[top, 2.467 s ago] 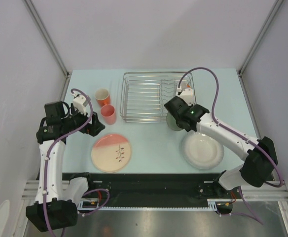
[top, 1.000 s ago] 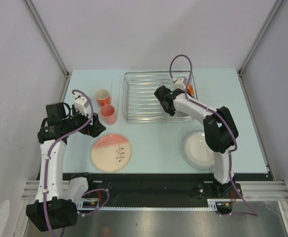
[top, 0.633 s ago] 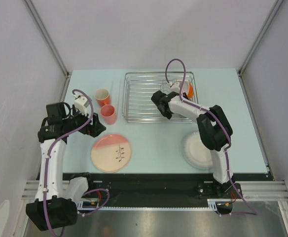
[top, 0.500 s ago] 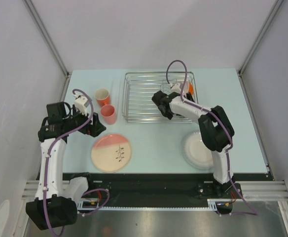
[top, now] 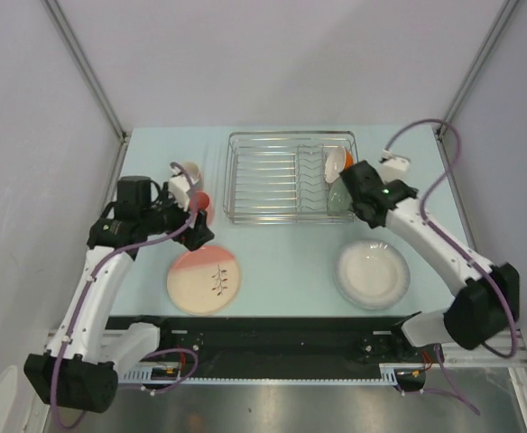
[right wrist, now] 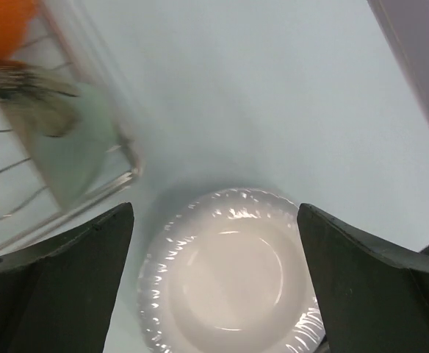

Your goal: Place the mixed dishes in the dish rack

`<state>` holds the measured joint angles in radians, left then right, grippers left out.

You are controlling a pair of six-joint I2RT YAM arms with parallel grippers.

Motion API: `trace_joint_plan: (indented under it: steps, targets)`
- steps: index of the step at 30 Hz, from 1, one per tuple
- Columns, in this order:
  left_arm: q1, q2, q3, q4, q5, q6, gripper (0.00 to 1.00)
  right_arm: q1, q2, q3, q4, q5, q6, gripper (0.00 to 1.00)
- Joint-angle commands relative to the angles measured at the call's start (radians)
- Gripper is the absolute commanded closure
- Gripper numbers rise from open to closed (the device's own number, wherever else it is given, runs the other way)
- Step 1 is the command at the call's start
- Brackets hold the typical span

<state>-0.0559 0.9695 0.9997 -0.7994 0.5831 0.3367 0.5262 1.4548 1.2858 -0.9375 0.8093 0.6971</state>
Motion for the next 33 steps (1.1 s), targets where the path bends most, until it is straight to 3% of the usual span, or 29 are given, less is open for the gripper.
trace_joint_plan:
  steps: [1, 5, 9, 18, 33]
  targets:
    - [-0.200, 0.053, 0.054, 0.095, -0.115, -0.051, 0.00, -0.133, -0.171, -0.172, -0.072, -0.160, 0.179, 0.01]
    - [-0.370, 0.124, 0.068, 0.158, -0.158, -0.085, 0.00, -0.245, -0.257, -0.308, -0.109, -0.202, 0.217, 0.01]
    - [-0.467, 0.205, 0.123, 0.152, -0.192, -0.076, 0.00, -0.354, -0.301, -0.382, -0.098, -0.258, 0.200, 0.00]
    - [-0.473, 0.219, 0.143, 0.131, -0.172, -0.068, 0.00, -0.445, -0.266, -0.477, -0.012, -0.492, 0.213, 0.00]
    - [-0.472, 0.189, 0.111, 0.135, -0.189, -0.070, 0.00, -0.356, -0.188, -0.597, 0.187, -0.685, 0.214, 0.02]
